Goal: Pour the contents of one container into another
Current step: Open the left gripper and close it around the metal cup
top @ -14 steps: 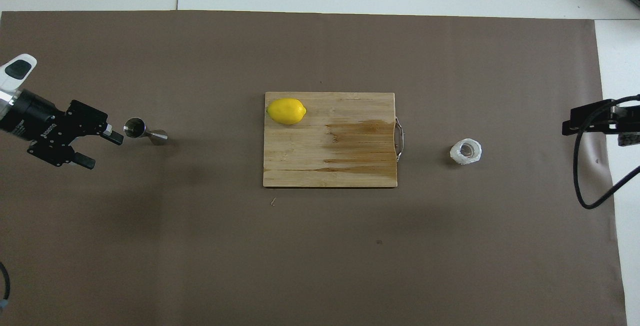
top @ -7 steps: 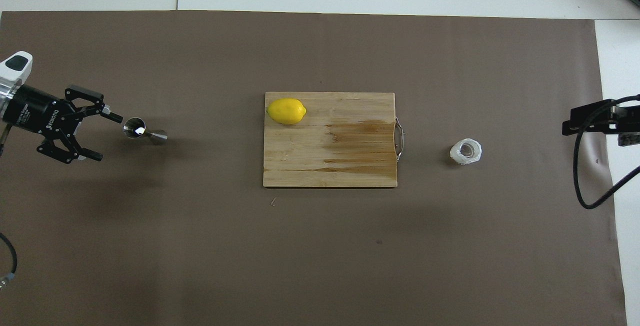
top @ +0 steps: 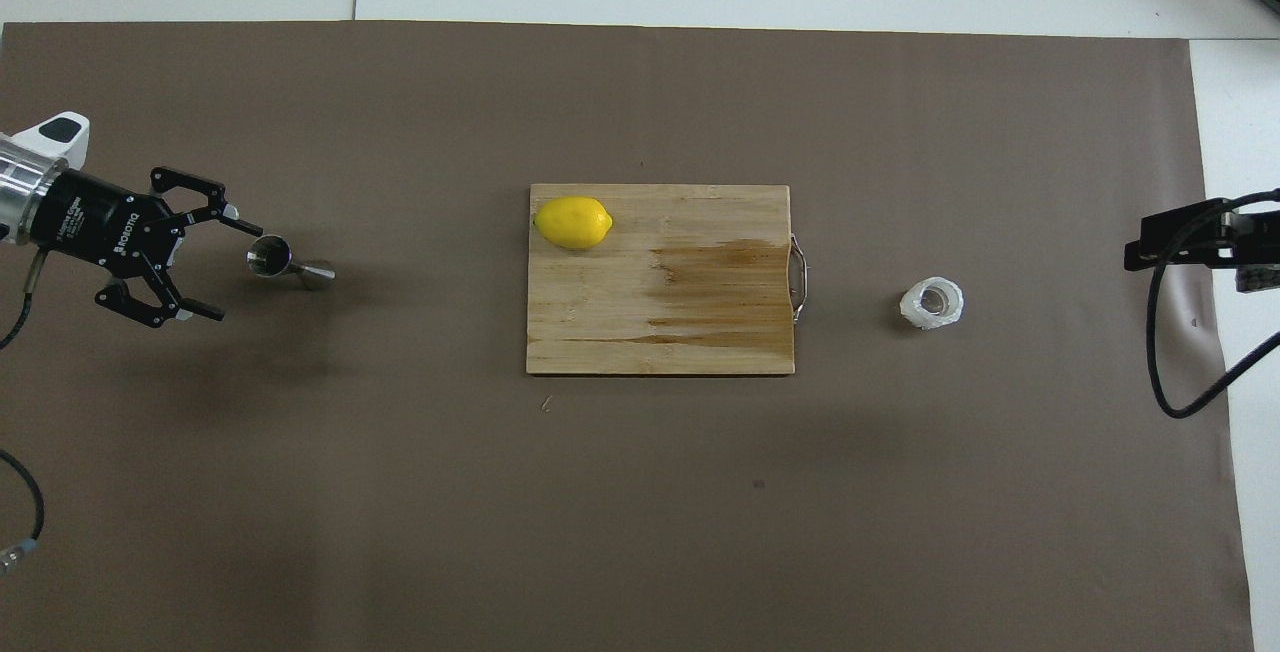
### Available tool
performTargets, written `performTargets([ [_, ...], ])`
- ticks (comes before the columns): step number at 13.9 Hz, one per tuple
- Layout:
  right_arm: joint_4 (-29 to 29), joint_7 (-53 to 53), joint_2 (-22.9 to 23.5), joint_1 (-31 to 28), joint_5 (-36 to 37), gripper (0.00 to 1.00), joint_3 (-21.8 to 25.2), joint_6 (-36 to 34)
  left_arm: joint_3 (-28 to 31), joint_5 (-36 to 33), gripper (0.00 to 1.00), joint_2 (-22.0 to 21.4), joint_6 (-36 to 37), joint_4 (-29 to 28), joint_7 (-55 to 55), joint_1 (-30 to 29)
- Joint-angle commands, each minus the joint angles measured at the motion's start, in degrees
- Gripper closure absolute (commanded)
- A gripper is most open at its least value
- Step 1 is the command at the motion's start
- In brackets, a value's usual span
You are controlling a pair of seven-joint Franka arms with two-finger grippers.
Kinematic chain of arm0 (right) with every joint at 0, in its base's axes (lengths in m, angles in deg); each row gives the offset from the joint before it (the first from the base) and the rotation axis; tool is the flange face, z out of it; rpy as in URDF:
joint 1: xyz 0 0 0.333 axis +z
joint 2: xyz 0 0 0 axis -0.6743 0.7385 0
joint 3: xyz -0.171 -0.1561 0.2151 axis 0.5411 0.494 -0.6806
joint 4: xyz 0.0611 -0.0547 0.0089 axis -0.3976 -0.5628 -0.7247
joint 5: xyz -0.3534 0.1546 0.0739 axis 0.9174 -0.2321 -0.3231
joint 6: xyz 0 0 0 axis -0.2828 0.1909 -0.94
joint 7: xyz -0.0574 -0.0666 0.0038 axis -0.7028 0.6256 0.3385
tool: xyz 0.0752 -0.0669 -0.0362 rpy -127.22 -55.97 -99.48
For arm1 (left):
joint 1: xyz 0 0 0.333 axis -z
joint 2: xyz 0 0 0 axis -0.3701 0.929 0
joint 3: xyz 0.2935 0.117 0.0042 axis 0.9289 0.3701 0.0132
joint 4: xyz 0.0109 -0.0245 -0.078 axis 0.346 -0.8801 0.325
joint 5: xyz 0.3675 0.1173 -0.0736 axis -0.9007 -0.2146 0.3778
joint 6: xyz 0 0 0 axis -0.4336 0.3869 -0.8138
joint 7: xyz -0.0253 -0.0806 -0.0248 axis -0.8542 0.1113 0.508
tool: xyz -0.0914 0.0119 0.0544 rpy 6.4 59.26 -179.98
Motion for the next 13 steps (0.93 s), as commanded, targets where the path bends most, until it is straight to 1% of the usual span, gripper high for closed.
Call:
performTargets([
  [1, 0.21, -0.7, 0.08, -0.42, 0.35, 0.0, -0.4, -0.38, -3.8, -0.11, 0.0, 3.94, 1.88, 2.99, -2.06, -3.53],
  [4, 0.21, -0.79, 0.08, -0.42, 0.35, 0.0, -0.4, -0.38, -6.53, -0.28, 0.0, 6.67, 1.88, 4.57, -5.75, -5.9],
  [6, 0.21, -0.79, 0.07, -0.42, 0.35, 0.0, -0.4, -0.38, -7.07, -0.63, 0.0, 8.16, 1.53, 5.62, -7.33, -6.18],
  [8, 0.21, -0.7, -0.01, -0.42, 0.35, 0.0, -0.4, -0.38, -9.25, -0.64, 0.0, 10.01, 1.01, 6.33, -9.0, -8.01],
  [11, 0.21, -0.7, 0.08, -0.42, 0.35, 0.0, -0.4, -0.38, -13.64, -0.64, 0.0, 12.65, -2.94, 6.68, -12.6, -11.09],
  [13, 0.21, -0.7, 0.07, -0.42, 0.35, 0.0, -0.4, -0.38, -14.71, -0.64, 0.0, 14.06, -3.83, 6.68, -12.87, -12.15],
])
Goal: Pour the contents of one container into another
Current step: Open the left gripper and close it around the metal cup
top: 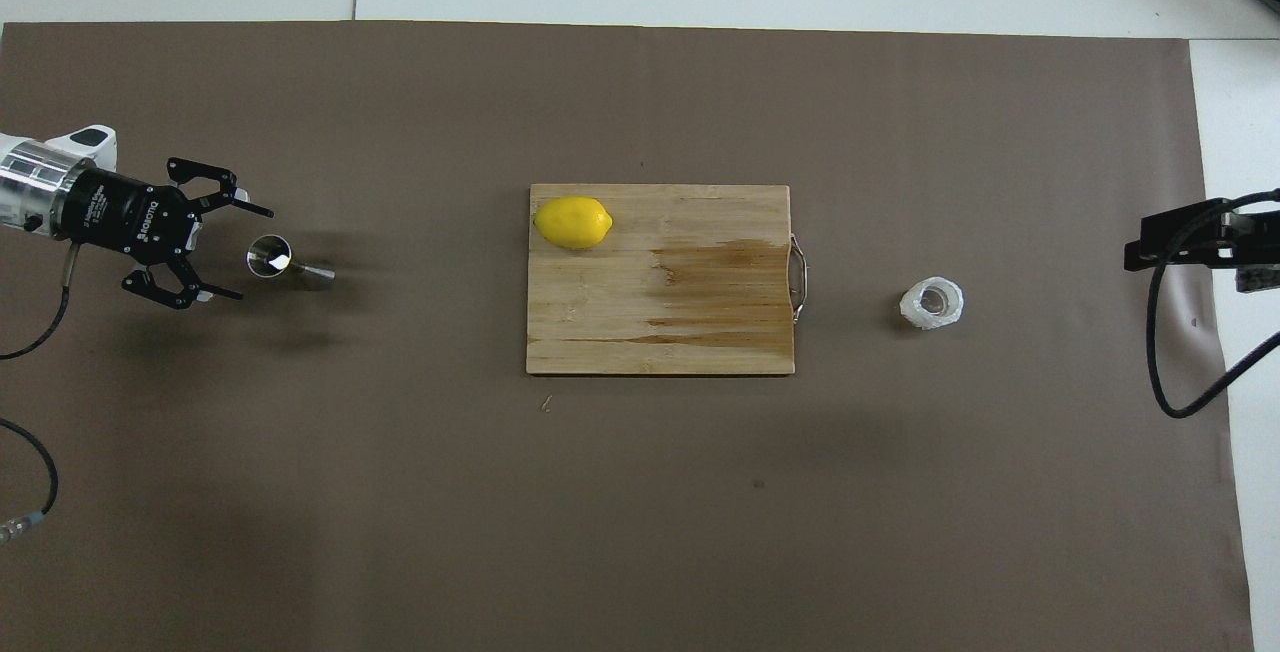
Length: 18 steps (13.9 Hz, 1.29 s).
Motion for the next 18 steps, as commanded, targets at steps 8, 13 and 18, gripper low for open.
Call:
performTargets([
  [8, 0.21, -0.79, 0.08, -0.42, 0.35, 0.0, -0.4, -0.38, -4.11, -0.55, 0.0, 5.53, -1.48, 0.28, -2.57, -3.55],
  [13, 0.21, -0.79, 0.08, -0.42, 0.35, 0.0, -0.4, -0.38, -4.74, -0.55, 0.0, 6.41, -1.48, 0.28, -5.03, -4.43],
  [18, 0.21, -0.79, 0.08, -0.42, 0.35, 0.0, -0.4, -0.38, -5.61, -0.55, 0.0, 7.11, -1.48, -0.51, -5.91, -5.31],
])
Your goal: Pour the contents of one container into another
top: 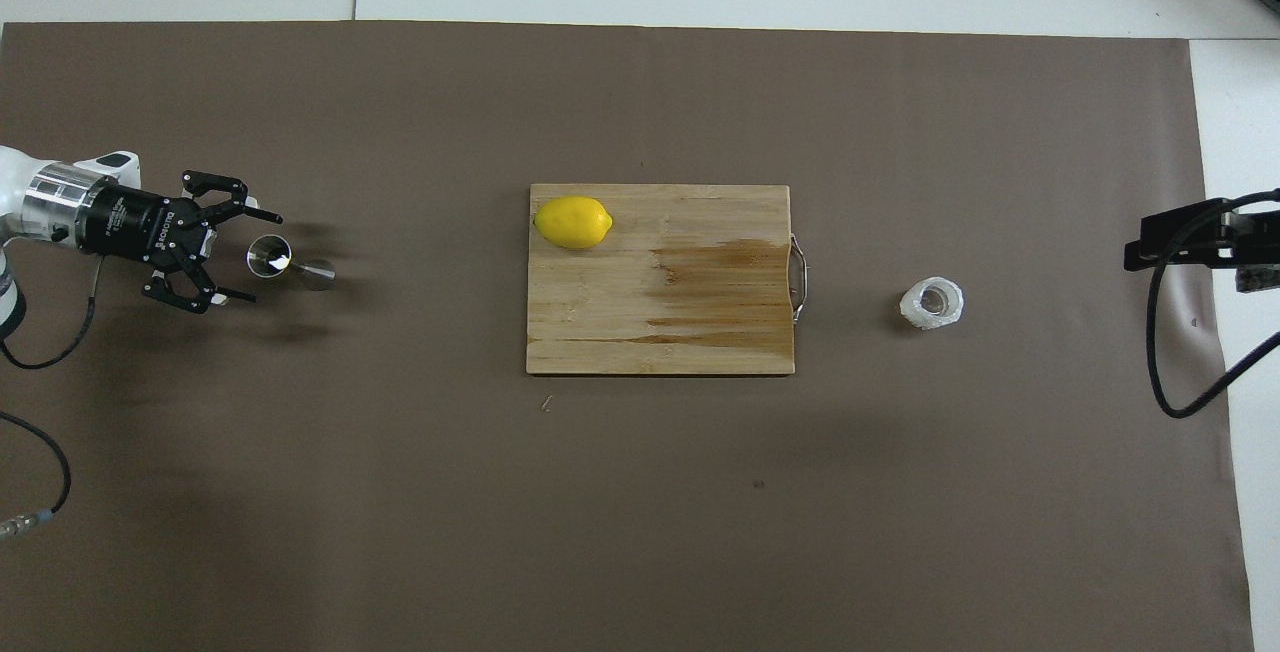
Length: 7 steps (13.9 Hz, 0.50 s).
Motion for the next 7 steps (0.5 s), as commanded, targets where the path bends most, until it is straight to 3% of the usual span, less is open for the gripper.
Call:
performTargets([
  [1, 0.21, -0.7, 0.07, -0.42, 0.35, 0.0, -0.4, -0.38, -3.09, -0.54, 0.0, 1.31, -0.49, -0.61, -1.28, -2.53],
  [7, 0.21, -0.79, 0.07, -0.42, 0.35, 0.0, -0.4, -0.38, -3.98, -0.54, 0.0, 1.66, -0.49, -1.05, -0.75, -3.24],
])
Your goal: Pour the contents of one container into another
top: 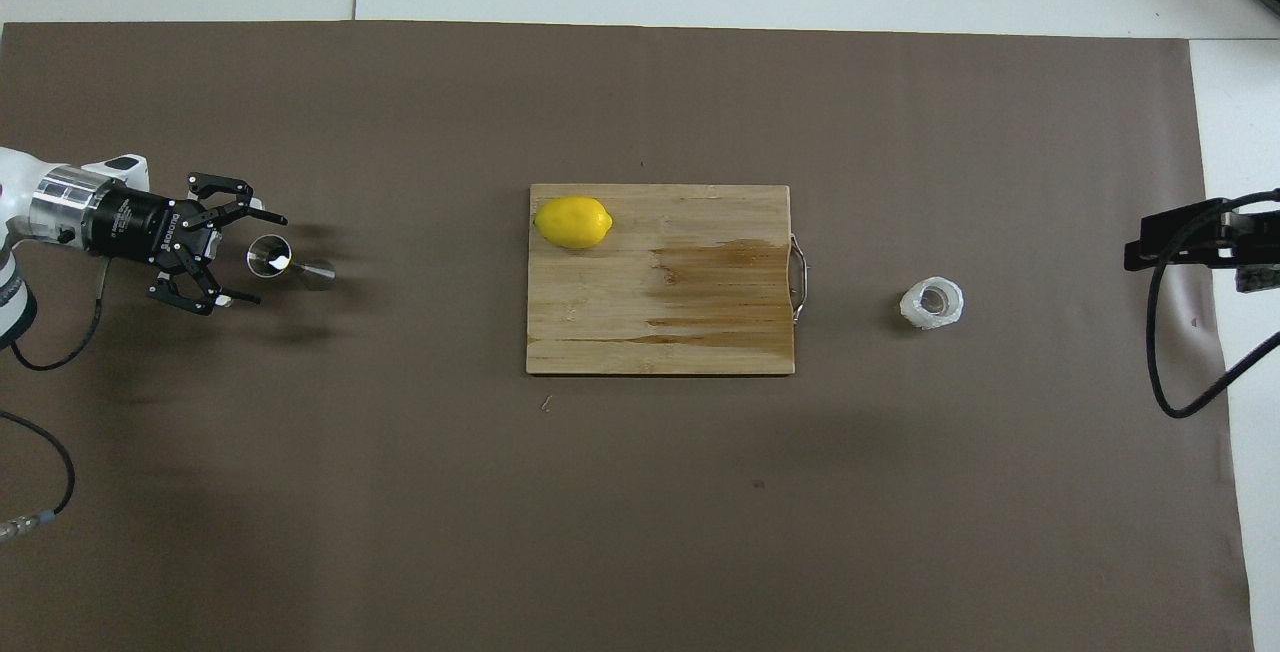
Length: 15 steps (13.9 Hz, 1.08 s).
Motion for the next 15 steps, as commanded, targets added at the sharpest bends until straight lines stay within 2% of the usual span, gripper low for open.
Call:
performTargets([
  [1, 0.21, -0.79, 0.07, -0.42, 0.35, 0.0, -0.4, -0.38, -1.33, -0.52, 0.0, 0.28, -0.49, -0.53, -0.52, -1.12],
  [3, 0.21, -0.79, 0.07, -0.42, 0.35, 0.0, -0.4, -0.38, -1.33, -0.52, 0.03, 0.37, -0.49, -0.62, -0.34, -1.21],
  [4, 0.21, -0.7, 0.07, -0.42, 0.35, 0.0, -0.4, -0.38, -1.33, -0.52, 0.1, 0.28, -0.49, -0.54, -0.34, -1.21],
  [9, 0.21, -0.79, 0.07, -0.42, 0.35, 0.0, -0.4, -0.38, -1.33, -0.52, 0.16, 0.28, -0.49, -0.62, -0.26, -1.21],
  [11, 0.21, -0.79, -0.01, -0.42, 0.35, 0.0, -0.4, -0.38, -1.33, -0.52, 0.25, 0.28, -0.49, -0.62, -0.26, -1.21],
  [14, 0.21, -0.79, -0.01, -0.42, 0.35, 0.0, -0.4, -0.38, -1.42, -0.52, 0.33, 0.28, -0.49, -0.62, -0.26, -1.21],
  [15, 0.21, -0.79, 0.07, -0.42, 0.35, 0.0, -0.4, -0.38, -1.42, -0.52, 0.4, 0.28, -0.49, -0.62, -0.26, -1.21],
])
